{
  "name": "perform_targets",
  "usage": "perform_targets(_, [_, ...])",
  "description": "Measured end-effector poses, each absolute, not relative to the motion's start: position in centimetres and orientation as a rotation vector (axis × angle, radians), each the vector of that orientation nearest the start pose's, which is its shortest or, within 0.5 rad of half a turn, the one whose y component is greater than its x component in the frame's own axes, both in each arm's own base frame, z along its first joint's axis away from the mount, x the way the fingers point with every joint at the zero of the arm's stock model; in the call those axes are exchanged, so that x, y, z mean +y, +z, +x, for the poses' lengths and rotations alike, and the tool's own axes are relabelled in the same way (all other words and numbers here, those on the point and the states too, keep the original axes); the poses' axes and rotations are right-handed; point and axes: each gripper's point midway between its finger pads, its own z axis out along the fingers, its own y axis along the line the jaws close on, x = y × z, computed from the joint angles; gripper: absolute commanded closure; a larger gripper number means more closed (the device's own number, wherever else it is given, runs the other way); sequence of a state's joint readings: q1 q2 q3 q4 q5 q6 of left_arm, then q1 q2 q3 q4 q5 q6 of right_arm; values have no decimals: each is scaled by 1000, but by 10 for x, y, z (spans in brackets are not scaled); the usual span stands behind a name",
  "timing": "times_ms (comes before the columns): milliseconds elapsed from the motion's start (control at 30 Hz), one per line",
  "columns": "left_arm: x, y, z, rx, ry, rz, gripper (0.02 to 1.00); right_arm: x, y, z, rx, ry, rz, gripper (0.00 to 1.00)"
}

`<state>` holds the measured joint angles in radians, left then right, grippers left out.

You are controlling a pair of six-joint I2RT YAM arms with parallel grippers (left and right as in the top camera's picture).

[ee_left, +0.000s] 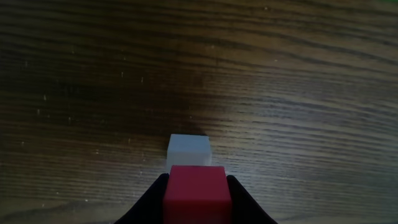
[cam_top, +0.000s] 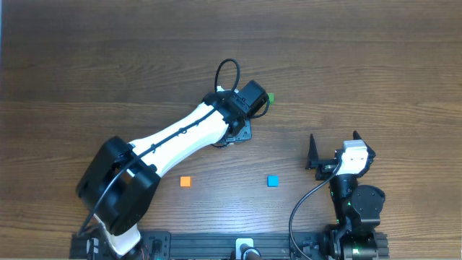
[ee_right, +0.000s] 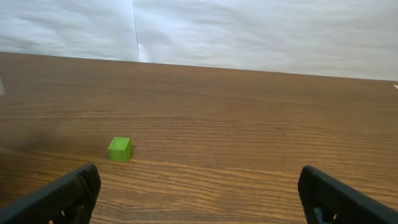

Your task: Stack Cubes

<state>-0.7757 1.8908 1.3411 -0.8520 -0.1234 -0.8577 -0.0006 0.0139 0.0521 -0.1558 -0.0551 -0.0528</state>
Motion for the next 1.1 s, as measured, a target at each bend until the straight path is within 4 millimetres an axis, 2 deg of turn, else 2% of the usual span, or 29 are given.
perform_targets(900, [-251, 28, 286, 2968, -4, -133, 978, 9, 158, 242, 1686, 7, -85, 7])
perform_targets(1033, [-251, 28, 286, 2967, -4, -133, 967, 9, 158, 243, 1686, 7, -85, 7])
perform_targets(1100, [-252, 28, 287, 2964, -9, -133, 932, 9, 158, 243, 1686, 7, -85, 7])
